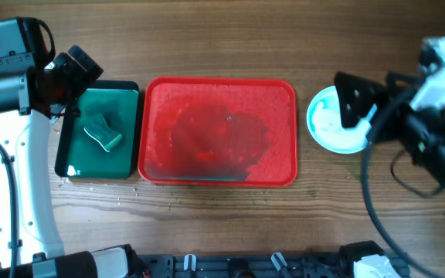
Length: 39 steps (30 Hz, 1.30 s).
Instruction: Clean dirty plates on tray and stack at the side
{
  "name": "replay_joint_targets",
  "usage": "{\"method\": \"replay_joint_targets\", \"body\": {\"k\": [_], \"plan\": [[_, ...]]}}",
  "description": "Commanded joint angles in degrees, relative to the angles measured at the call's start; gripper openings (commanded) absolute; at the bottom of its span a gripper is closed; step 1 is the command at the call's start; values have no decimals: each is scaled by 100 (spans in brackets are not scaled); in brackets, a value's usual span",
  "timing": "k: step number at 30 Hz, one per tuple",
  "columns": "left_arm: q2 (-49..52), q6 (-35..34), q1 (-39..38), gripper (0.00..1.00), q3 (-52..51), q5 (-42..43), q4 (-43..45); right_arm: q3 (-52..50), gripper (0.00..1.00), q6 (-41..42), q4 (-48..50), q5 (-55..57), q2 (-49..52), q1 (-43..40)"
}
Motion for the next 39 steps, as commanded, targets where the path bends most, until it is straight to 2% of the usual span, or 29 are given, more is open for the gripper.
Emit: {"method": "replay_joint_targets", "body": {"k": [1,4,7,9,10,11,13,18,23,29,31,39], "plan": [[13,-50,-9,100,7,68,-4,52,100,385,-396,20,-313,15],[13,-50,-9,100,7,70,-4,22,100,387,-785,597,-315,15],[11,-50,-9,100,7,70,-4,-485,100,208,-542,1445,-326,-83],[13,-50,-9,100,7,70,-4,-1333,100,-1200,426,1292,-575,-210],[13,-50,-9,100,7,70,-4,-1609,100,-1578,699,1139,-693,-247],[13,-50,-9,100,7,70,-4,-2218,100,-2253,1235,802,-988,-319],[13,-50,-9,100,7,70,-4,-3512,100,-2988,2326,70,-1668,-476],[13,-50,-9,100,7,70,-4,-6865,100,-3064,5246,-868,-3504,-741],[13,-50,-9,100,7,70,-4,-8767,100,-3045,6024,-1440,-4870,-741],[13,-50,-9,100,7,70,-4,-9372,100,-2964,6207,-754,-5687,-741],[13,-50,-9,100,7,70,-4,-9473,100,-2339,6131,-85,-5847,-739],[13,-50,-9,100,7,70,-4,-9471,100,-2151,6105,-22,-5845,-739]]}}
